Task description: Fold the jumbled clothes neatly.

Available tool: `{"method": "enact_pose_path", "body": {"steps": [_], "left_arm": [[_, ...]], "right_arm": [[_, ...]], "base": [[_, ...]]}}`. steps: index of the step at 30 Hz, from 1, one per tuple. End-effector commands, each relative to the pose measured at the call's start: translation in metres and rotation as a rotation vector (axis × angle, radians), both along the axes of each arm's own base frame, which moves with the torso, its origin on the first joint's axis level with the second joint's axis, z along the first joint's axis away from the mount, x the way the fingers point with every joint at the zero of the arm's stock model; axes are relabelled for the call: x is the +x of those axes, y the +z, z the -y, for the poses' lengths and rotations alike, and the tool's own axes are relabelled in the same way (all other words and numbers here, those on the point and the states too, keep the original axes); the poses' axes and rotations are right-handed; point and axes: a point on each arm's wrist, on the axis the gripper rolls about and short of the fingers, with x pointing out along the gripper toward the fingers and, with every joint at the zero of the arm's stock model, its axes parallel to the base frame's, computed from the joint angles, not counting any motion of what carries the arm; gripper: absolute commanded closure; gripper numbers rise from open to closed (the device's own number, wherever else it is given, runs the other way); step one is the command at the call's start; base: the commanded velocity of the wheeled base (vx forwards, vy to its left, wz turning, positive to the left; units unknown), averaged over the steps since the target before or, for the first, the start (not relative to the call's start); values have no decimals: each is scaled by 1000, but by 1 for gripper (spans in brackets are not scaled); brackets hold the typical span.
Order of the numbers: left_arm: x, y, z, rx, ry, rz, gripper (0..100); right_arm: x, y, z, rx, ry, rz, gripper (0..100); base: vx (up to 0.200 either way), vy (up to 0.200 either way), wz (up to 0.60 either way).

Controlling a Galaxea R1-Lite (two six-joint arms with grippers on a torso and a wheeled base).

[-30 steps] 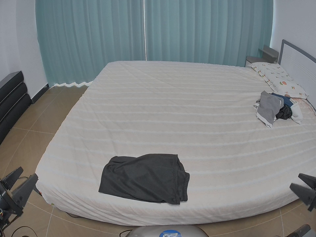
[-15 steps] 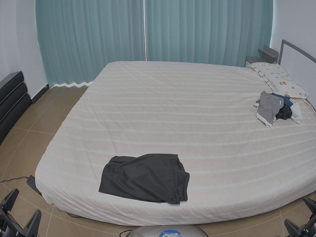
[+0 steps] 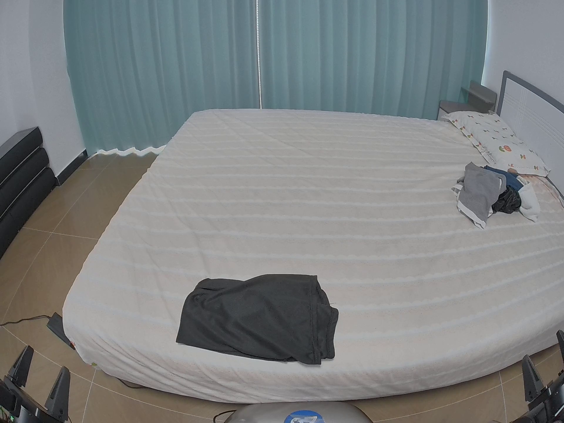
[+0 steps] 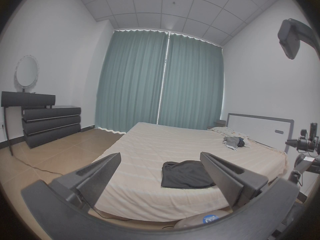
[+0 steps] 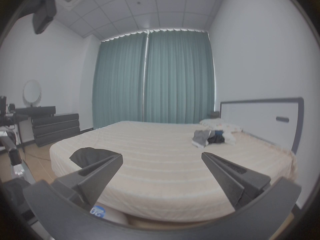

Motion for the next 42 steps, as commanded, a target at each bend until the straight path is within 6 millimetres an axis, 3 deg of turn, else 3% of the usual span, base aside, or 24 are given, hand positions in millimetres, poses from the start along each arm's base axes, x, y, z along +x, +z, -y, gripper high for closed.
{"method": "enact_pose_path", "body": {"steps": [1,6,9,16,23,26,42], "left_arm": [[0,-3,-1,-8,29,2,0],[0,-3,0,39,15,-1,0],[4,-2,0,37,-11,-119,0],[3,-3,-3,59,190,-103,0],[-1,-5,0,124,4,-52,0],[1,-11,0,197,6,-48,0],[1,-11,0,148,23,-51,0]], "right_arm": [[1,-7,0,23,-6,-23,0],[1,-8,0,4,-2,-21,0],[1,-7,0,4,0,-19,0],[1,-7,0,9,6,-19,0],[1,-7,0,6,6,-19,0],[1,-7,0,6,6,-19,0],[1,-7,0,7,6,-19,0]], "base": [[0,0,0],[0,0,0],[0,0,0],[0,0,0],[0,0,0],[0,0,0],[0,0,0]]}}
